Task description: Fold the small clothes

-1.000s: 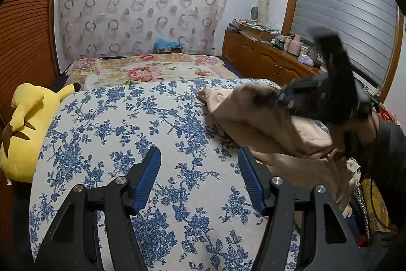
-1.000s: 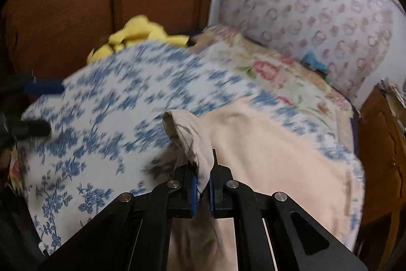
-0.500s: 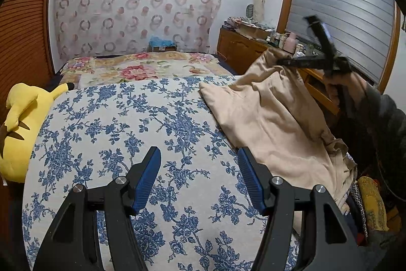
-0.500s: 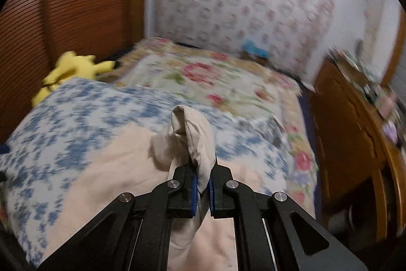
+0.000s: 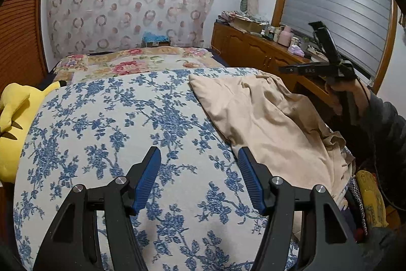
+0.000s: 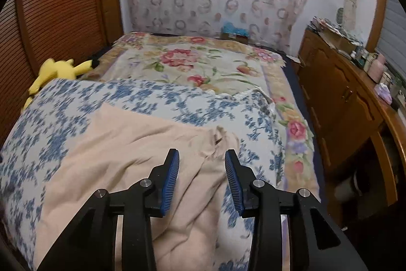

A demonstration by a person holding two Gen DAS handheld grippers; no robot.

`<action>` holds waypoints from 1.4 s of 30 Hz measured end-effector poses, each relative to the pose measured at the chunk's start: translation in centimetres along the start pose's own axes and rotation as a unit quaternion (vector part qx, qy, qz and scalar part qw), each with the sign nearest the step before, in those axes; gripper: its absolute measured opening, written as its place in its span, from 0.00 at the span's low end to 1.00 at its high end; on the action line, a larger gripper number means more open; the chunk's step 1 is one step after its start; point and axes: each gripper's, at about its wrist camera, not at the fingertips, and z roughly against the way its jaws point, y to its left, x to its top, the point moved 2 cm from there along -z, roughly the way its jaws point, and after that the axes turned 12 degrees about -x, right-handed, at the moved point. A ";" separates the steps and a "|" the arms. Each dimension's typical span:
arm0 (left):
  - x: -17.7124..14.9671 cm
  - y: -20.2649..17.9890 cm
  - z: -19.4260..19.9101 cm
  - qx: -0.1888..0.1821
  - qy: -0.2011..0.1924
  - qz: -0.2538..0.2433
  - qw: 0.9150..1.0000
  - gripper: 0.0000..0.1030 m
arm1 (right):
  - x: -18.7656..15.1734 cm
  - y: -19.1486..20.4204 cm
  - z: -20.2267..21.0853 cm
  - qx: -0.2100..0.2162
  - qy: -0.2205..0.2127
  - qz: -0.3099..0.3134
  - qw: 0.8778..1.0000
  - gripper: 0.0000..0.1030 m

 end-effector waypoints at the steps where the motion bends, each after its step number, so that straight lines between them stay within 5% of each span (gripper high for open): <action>1: 0.0 -0.1 -0.1 -0.001 0.001 -0.001 1.000 0.62 | -0.4 0.0 0.6 0.007 -0.001 0.005 1.000 0.38; 5: -0.2 -0.8 -0.7 -0.007 0.008 -0.006 1.000 0.62 | -1.3 -0.9 1.0 0.027 0.003 0.019 0.999 0.38; 22: -1.2 -1.4 -2.0 -0.013 0.026 -0.005 1.000 0.62 | 2.3 -3.5 -8.6 0.018 0.092 -0.034 0.995 0.37; 24: -1.3 -1.3 -2.0 -0.013 0.027 -0.005 1.000 0.62 | 2.7 -3.5 -8.6 0.027 0.083 -0.026 0.996 0.07; 28: -1.4 -1.3 -2.0 -0.015 0.027 -0.002 1.000 0.62 | 4.0 -3.0 -6.4 0.050 0.026 0.000 0.998 0.05; 32: -1.4 -1.6 -2.2 -0.018 0.029 -0.003 0.999 0.62 | 5.3 -6.4 -4.9 -0.023 -0.014 -0.042 0.999 0.05; 34: -1.4 -1.9 -2.2 -0.020 0.030 -0.006 0.999 0.62 | 5.3 -7.4 -5.1 -0.054 -0.003 -0.047 0.997 0.06; 38: -1.5 -2.4 -2.5 -0.024 0.034 -0.013 0.999 0.62 | 4.3 -7.9 -5.8 -0.059 0.042 -0.030 0.997 0.39; 42: -1.6 -3.2 -2.7 -0.032 0.037 -0.020 0.999 0.62 | 2.9 -7.2 -3.6 -0.051 0.032 -0.017 0.998 0.43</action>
